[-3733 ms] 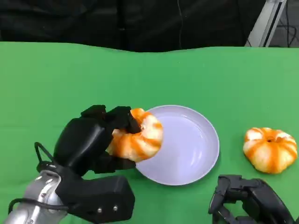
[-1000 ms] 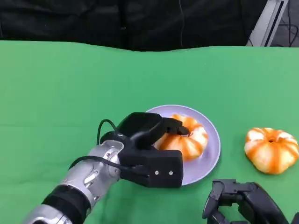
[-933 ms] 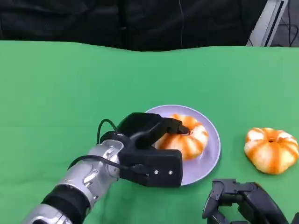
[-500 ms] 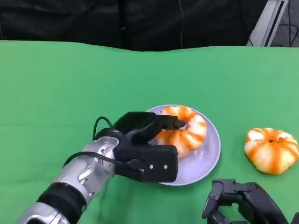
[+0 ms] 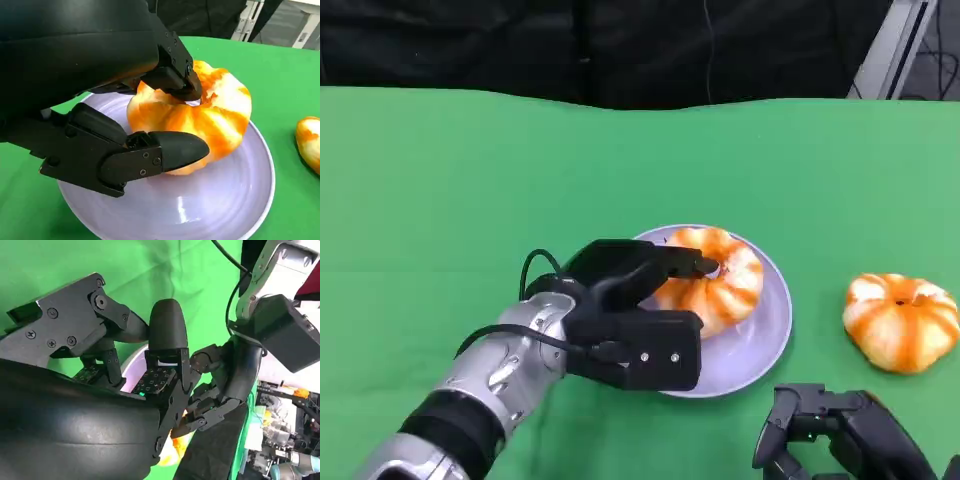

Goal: Grasp the bread from the table and place it into the plate.

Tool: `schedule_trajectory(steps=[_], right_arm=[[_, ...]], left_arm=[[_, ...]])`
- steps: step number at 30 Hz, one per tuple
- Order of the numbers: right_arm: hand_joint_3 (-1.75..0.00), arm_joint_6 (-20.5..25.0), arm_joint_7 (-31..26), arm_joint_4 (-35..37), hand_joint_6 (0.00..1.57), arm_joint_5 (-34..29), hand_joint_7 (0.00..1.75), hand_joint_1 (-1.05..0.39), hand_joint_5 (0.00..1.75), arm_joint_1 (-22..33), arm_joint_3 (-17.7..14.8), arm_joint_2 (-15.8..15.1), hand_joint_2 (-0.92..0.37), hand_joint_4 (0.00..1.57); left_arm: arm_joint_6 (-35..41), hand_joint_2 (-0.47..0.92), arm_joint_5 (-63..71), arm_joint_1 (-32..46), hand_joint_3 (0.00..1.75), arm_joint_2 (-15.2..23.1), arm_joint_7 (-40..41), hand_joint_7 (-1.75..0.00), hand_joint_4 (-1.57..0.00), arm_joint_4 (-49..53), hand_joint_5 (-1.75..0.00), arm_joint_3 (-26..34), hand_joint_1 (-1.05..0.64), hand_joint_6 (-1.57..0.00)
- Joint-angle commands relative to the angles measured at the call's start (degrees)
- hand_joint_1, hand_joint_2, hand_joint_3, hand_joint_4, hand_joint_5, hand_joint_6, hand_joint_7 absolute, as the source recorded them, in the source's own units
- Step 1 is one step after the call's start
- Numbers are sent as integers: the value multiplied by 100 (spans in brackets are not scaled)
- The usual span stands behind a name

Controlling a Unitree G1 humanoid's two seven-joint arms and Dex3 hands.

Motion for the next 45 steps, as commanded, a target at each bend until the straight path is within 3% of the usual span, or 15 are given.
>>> schedule_trajectory(steps=[1, 4, 5, 7, 19, 28, 33, 35, 41, 45], right_arm=[[-103, -64, -6, 40, 87, 47, 117, -11, 142, -36, -47, -54, -58, 86], [-102, -22, 7, 27, 87, 63, 117, -11, 142, -33, -45, -55, -58, 86], [-102, 12, 17, 14, 88, 77, 117, -12, 142, -30, -43, -55, -58, 87], [-102, 47, 28, 1, 88, 91, 116, -12, 142, -27, -41, -55, -58, 87], [-103, 54, 27, 10, 88, 104, 116, -10, 142, -34, -40, -43, -58, 86], [-103, -22, 30, 91, 88, 94, 116, -10, 140, -74, -46, -26, -58, 86], [-103, -34, 34, 99, 88, 92, 117, -9, 141, -68, -39, -22, -58, 87], [-103, -52, 42, 116, 88, 99, 117, -10, 141, -76, -38, -18, -58, 87], [-103, -60, 44, 126, 88, 100, 118, -10, 140, -80, -38, -17, -58, 87], [-103, -15, 65, 92, 88, 141, 117, -9, 141, -79, -47, -19, -59, 87]], left_arm=[[-7, 92, -98, 66, 90, 261, 1, -2, -48, -324, -2, 156, -92, -49], [-116, 92, -268, 171, 92, 271, -9, -2, -49, -423, -2, 259, -93, -50], [-218, 92, -398, 239, 90, 270, -7, -6, -62, -463, -4, 340, -88, -70], [-330, 92, -538, 311, 88, 272, -13, -6, -70, -508, -5, 426, -85, -82], [-248, 92, -564, 321, 86, 293, -156, -6, -75, -690, -3, 488, -84, -95], [31, 92, -964, 512, 83, 346, -616, -11, -105, -1469, -13, 760, -85, -112], [97, 92, -1139, 761, 81, 471, -728, -12, -105, -2029, -13, 931, -85, -112], [140, 92, -1175, 838, 81, 498, -762, -11, -91, -2161, -5, 967, -85, -109], [204, 92, -1190, 879, 80, 509, -796, -11, -87, -2257, -3, 974, -86, -109], [242, 92, -2155, 1610, 77, 544, -971, -8, -79, -2941, 0, 1613, -83, -107]])
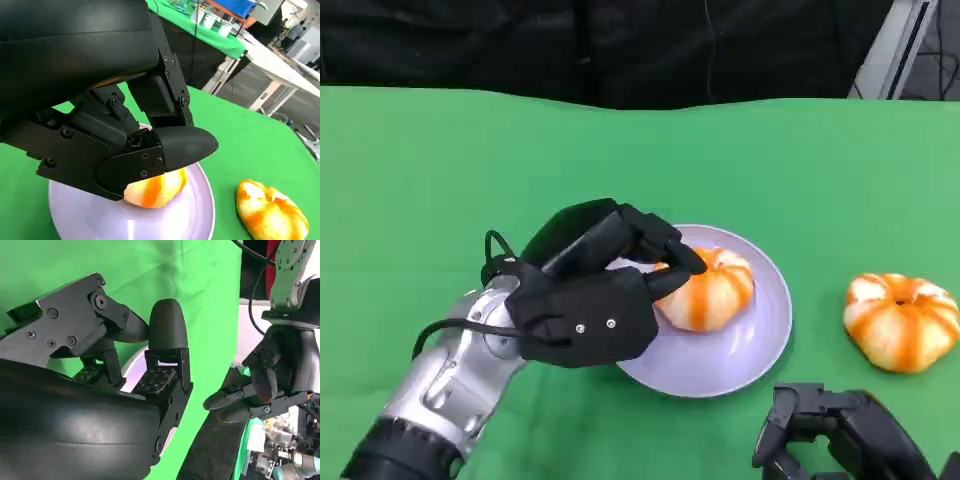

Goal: Grasp the bread from the table and place it into the plate.

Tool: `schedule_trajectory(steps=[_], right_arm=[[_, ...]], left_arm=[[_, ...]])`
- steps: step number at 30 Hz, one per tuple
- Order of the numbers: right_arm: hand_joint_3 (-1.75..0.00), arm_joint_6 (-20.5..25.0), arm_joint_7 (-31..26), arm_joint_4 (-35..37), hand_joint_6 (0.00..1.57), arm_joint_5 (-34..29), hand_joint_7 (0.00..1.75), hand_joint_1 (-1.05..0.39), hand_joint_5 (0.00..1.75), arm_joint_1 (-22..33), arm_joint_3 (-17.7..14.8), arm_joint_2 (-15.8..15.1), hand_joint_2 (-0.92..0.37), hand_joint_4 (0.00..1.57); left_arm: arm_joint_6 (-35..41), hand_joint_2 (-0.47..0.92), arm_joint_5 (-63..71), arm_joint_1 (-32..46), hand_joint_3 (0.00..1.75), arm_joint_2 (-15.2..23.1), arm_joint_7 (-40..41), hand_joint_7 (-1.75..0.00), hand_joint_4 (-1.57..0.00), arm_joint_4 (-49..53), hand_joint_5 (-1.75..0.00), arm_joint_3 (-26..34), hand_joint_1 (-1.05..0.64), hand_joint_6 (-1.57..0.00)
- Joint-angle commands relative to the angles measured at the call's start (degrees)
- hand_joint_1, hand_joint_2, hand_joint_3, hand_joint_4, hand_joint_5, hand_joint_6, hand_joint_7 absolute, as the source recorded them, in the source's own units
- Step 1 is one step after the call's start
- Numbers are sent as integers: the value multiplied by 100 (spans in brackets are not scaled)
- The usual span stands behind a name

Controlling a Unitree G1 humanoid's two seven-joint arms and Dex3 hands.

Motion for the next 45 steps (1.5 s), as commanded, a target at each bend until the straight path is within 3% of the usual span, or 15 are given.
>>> schedule_trajectory(steps=[1, 5, 9, 14, 23, 28, 32, 39, 45], right_arm=[[-103, -15, 15, -22, 88, 99, 117, -9, 141, -2, -55, -36, -59, 87], [-102, -15, 18, -20, 88, 101, 117, -9, 142, -3, -56, -36, -59, 87], [-102, -33, 74, -38, 87, 142, 118, -9, 143, 49, -31, -33, -59, 86], [-101, -30, 76, -39, 87, 139, 118, -9, 144, 48, -32, -26, -59, 86], [-100, -33, 47, -55, 88, 98, 118, -10, 143, 35, -57, -58, -59, 86], [-99, 2, 64, -93, 88, 128, 118, -9, 142, 59, -48, -53, -60, 86], [-99, 35, 85, -141, 88, 163, 118, -9, 142, 93, -40, -47, -60, 86], [-101, 17, 30, -183, 87, 107, 118, -10, 143, 107, -47, -48, -59, 86], [-104, 45, 47, -202, 87, 140, 118, -10, 143, 114, -44, -49, -58, 87]], left_arm=[[82, 92, -637, 537, 76, 118, -182, -8, -78, -518, 0, 459, -83, -106], [143, 92, -656, 577, 76, 112, -236, -7, -78, -604, 0, 484, -83, -107], [-492, 92, -1986, 1277, 74, -132, -499, -5, -85, -674, -2, 1070, -80, -105], [-571, 92, -2100, 1328, 74, -151, -590, -4, -84, -671, -1, 1138, -79, -105], [-862, 92, -3225, 2203, 53, -605, -1077, 0, -86, -1198, -1, 1306, -77, -84], [-923, 92, -3427, 2481, 50, -732, -1221, 0, -89, -1233, -2, 1350, -77, -80], [-988, 92, -3642, 2733, 45, -842, -1365, 0, -91, -1211, -2, 1384, -76, -68], [-2061, 92, -3694, 3059, 43, -1129, -1638, -1, -97, -366, -4, 1528, -72, -65], [-2494, 92, -3744, 3149, 42, -1161, -1764, -2, -100, 88, -5, 1697, -71, -68]])
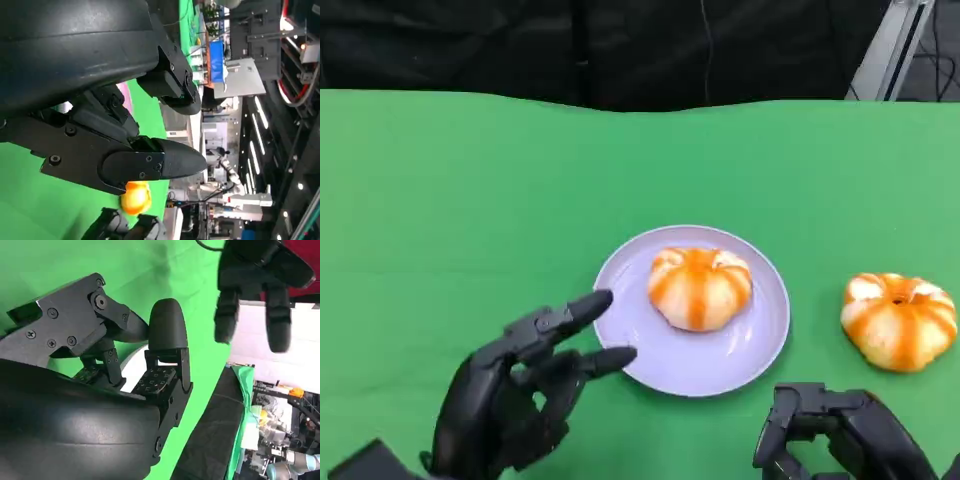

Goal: Grasp the bread from the table and place it into the plate.

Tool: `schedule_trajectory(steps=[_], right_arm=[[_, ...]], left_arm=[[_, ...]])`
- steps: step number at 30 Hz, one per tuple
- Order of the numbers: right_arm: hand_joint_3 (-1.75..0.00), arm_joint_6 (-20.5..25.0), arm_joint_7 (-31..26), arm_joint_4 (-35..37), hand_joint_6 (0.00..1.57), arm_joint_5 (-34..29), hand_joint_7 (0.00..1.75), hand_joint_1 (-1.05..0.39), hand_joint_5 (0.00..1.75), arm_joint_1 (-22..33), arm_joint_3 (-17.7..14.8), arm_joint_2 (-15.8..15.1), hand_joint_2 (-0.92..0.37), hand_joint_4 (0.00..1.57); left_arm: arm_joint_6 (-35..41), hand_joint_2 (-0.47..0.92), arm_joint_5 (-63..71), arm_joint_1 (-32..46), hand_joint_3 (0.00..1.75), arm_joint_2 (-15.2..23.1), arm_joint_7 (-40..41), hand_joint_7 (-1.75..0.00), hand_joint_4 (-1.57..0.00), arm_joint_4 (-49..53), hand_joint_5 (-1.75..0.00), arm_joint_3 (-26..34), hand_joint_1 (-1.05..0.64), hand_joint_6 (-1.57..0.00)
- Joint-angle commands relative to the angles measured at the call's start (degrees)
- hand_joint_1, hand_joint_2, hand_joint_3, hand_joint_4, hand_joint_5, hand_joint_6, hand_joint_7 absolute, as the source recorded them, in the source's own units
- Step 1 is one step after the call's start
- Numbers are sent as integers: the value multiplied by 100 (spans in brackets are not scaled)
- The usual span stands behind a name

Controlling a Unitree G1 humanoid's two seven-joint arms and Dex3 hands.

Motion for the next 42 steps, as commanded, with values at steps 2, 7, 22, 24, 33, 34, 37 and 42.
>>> schedule_trajectory(steps=[2, 7, 22, 24, 33, 34, 37, 42], right_arm=[[-104, 36, 6, -62, 87, 69, 118, -10, 144, 47, -38, -51, -58, 86], [-104, -42, -15, 5, 87, 26, 119, -9, 145, 40, -41, -48, -58, 85], [-103, -24, 3, 11, 87, 48, 119, -10, 145, 15, -41, -45, -58, 85], [-103, -26, 7, 15, 87, 52, 119, -10, 145, 11, -42, -44, -57, 85], [-104, -26, 7, 15, 86, 52, 120, -10, 145, 11, -42, -44, -57, 85], [-104, -26, 7, 15, 86, 52, 120, -10, 145, 11, -42, -44, -57, 85], [-104, 14, 39, 5, 86, 95, 120, -9, 145, 15, -35, -32, -57, 85], [-104, 14, 34, 6, 87, 89, 119, -9, 146, 15, -37, -27, -58, 85]], left_arm=[[-345, 92, -107, 113, 42, 43, -133, -2, -100, 341, -4, 193, -71, -68], [-330, 92, -213, 151, 44, 44, -302, -2, -100, 525, -3, 238, -59, -70], [-589, 92, 55, 78, 47, 104, -250, -9, -112, 874, -5, 422, -15, -105], [-653, 92, 94, 56, 47, 103, -245, -9, -114, 948, -5, 451, -10, -112], [-726, 92, 120, 24, 47, 83, -259, -7, -116, 1027, -4, 484, -8, -115], [-728, 92, 119, 23, 47, 84, -259, -6, -116, 1030, -4, 483, -8, -115], [-852, 92, 220, 73, 48, 57, -252, -9, -128, 1019, -11, 426, -7, -122], [-887, 92, 252, 81, 46, 45, -240, -11, -133, 1023, -16, 406, -5, -126]])
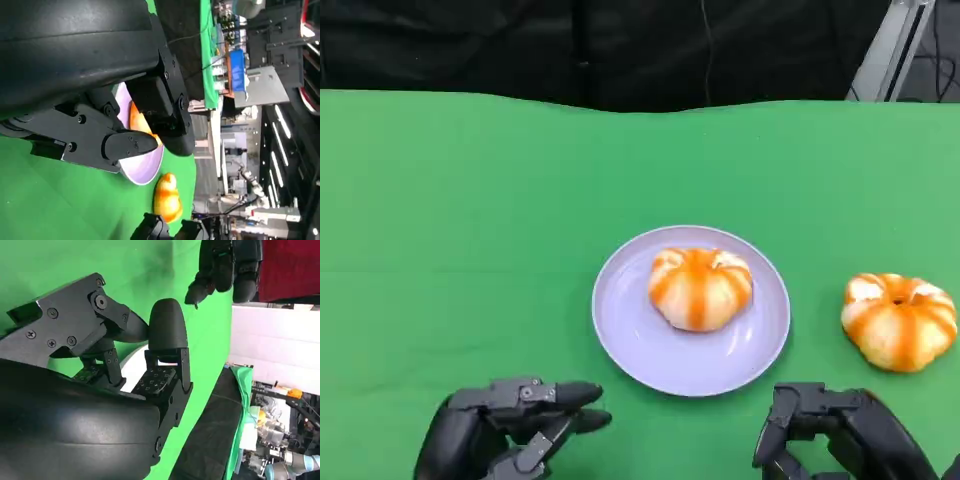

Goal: Grasp the bread from the table and place it into the plate.

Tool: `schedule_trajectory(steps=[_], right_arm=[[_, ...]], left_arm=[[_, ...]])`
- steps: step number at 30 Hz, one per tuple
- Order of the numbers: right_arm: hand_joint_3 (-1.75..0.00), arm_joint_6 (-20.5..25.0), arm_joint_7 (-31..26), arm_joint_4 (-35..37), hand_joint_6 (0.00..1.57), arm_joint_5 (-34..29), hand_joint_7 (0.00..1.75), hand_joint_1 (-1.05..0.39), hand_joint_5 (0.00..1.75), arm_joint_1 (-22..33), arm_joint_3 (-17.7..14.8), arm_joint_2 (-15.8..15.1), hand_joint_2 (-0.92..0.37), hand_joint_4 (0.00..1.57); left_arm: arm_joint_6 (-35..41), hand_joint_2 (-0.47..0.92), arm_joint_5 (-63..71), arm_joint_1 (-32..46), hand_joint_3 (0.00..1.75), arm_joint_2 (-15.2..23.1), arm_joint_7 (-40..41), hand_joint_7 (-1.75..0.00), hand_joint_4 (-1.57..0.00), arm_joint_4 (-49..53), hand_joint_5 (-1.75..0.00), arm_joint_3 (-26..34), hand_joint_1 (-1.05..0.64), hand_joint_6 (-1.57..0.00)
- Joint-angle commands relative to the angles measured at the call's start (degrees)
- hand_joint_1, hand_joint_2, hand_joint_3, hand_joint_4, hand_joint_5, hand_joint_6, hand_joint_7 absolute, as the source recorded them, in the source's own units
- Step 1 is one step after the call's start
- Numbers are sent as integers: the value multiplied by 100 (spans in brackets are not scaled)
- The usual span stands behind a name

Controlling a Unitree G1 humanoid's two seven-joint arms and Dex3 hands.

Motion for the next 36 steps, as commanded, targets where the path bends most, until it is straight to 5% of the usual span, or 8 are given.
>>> schedule_trajectory(steps=[1, 7, 9, 11, 14, 36], right_arm=[[-103, 13, 9, 14, 87, 75, 119, -9, 146, 13, -38, -29, -58, 85], [-103, 6, -5, 11, 87, 56, 119, -9, 145, 20, -40, -36, -58, 85], [-103, -3, -23, 7, 87, 30, 119, -11, 146, 29, -43, -46, -58, 85], [-104, -7, -27, -1, 87, 25, 120, -11, 146, 32, -43, -51, -58, 85], [-104, 14, -13, -12, 87, 53, 120, -11, 145, 38, -44, -45, -57, 85], [-101, 13, 7, -52, 87, 48, 118, -10, 144, 77, -32, -62, -59, 85]], left_arm=[[-107, 92, 30, 23, 45, 45, 48, -11, -132, 29, -16, 9, -5, -126], [-150, 92, 63, 31, 45, 20, 72, -11, -132, 39, -17, -4, -5, -126], [-205, 92, 107, 40, 44, -11, 106, -27, -111, 51, -67, -19, -4, -122], [-235, 92, 154, 53, 43, -23, 127, -42, -99, 47, -89, -46, -4, -115], [-357, 85, 289, 55, 59, -49, 166, -98, -87, 68, -128, -121, -6, -92], [-568, 63, 892, -199, 99, -25, 647, -135, -77, 350, -165, -402, -11, -80]])
